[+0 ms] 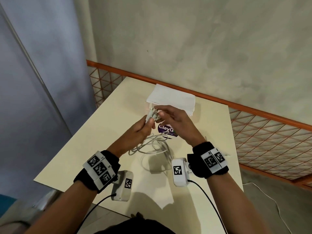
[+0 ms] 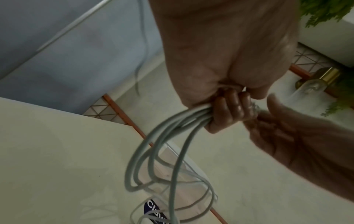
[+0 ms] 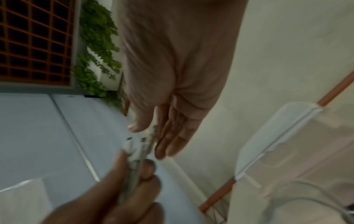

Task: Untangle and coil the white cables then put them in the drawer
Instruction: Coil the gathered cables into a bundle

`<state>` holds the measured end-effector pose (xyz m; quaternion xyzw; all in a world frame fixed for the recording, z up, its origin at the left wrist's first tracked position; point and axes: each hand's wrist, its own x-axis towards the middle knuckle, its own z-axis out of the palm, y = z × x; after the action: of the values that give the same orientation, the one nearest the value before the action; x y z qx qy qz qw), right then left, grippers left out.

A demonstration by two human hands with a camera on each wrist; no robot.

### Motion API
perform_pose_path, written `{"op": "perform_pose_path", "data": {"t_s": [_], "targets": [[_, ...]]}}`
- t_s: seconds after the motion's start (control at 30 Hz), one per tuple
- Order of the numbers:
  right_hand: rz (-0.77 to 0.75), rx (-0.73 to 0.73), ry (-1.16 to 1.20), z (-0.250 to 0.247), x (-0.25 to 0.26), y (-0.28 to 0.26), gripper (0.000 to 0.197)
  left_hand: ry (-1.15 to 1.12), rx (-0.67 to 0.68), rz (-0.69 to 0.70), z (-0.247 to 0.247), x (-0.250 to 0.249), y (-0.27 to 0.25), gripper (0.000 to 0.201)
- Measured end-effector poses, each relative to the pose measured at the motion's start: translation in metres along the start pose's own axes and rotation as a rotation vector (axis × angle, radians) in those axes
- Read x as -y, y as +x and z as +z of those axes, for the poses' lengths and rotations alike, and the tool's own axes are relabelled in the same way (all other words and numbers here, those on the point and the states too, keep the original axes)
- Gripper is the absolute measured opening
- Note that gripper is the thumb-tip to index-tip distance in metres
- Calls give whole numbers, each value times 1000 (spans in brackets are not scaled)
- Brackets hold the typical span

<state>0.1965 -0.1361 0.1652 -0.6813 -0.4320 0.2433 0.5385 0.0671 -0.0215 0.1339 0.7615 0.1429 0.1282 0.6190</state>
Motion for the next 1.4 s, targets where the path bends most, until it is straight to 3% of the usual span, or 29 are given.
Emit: {"op": "perform_pose_path", "data": {"t_s": [0.17,0.3,0.6,0.8,1.17,1.4], "targets": [[-11,-117,132,11,5,-3,29,-68,-26,22,3,-1,-4,24],[20,-127,154,11,9,-7,37,-84,-38,58,9,-3,-5,20],[91,-164,152,9,10,-14,29,-41,30,64,16,-4,-6,20],[80,-132,142,3,12,-16,36,-52,11,27,18,-6,-9,23],[15,-148,66,0,13,-16,22,-102,5,16,18,-8,-9,24],[1,-122,42,-2,14,-18,14,-15,141,63,20,-5,-9,15]]}}
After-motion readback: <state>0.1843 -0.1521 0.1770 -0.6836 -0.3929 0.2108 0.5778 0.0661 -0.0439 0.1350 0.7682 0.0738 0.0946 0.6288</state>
